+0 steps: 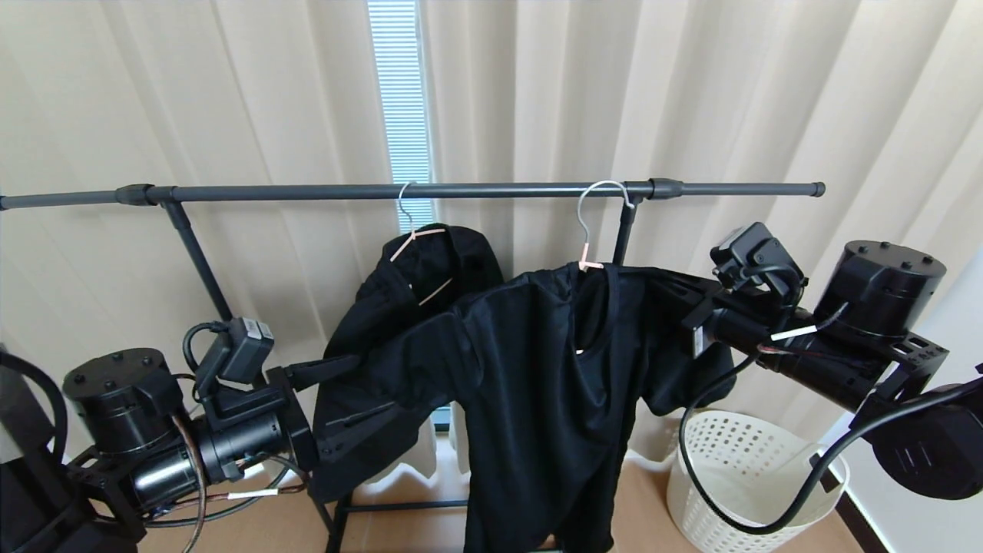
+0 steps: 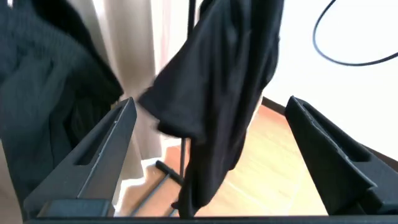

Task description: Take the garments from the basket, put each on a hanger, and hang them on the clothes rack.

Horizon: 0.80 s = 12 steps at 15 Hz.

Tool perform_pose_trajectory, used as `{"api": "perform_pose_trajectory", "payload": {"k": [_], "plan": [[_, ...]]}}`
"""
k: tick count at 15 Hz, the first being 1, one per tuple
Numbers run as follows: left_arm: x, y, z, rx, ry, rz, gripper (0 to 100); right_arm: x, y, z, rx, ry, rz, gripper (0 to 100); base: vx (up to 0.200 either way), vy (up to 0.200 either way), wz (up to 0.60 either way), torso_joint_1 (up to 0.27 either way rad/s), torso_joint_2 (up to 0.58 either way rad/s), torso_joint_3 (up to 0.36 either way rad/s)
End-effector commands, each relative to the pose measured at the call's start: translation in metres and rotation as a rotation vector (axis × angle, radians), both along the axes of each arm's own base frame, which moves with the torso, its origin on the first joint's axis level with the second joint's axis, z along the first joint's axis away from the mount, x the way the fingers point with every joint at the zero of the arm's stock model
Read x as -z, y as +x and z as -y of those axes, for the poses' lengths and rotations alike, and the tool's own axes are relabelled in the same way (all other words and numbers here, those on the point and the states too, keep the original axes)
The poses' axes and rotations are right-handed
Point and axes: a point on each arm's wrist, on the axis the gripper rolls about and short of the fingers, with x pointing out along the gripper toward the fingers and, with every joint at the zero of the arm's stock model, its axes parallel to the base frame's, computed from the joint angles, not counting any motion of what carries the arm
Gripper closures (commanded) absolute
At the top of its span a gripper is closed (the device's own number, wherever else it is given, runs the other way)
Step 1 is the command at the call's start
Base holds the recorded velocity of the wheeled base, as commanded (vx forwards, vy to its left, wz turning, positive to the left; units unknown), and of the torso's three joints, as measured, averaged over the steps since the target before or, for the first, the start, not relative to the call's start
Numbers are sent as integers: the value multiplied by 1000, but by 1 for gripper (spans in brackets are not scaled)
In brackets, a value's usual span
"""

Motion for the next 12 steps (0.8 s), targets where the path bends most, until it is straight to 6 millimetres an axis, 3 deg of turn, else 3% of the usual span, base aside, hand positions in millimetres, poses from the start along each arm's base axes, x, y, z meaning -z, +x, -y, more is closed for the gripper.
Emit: {"api": "perform_pose_trajectory", "payload": {"k": [1, 5, 8, 9, 12], "plan": [[24, 10, 10, -5, 20, -78, 0, -4, -4, 1, -2, 3, 10, 100, 0, 0, 0, 0, 0, 0], [31, 18, 28, -77, 37, -91, 0, -5, -7, 0, -8, 4, 13, 100, 0, 0, 0, 0, 0, 0], [29, 20, 30, -87, 10, -107, 0, -6, -8, 0, -8, 5, 16, 100, 0, 0, 0, 0, 0, 0], [28, 22, 31, -124, -2, -110, 100, -6, -8, 0, -9, 5, 16, 100, 0, 0, 0, 0, 0, 0], [27, 23, 31, -132, -1, -104, 100, -6, -7, 0, -8, 5, 17, 100, 0, 0, 0, 0, 0, 0]]}}
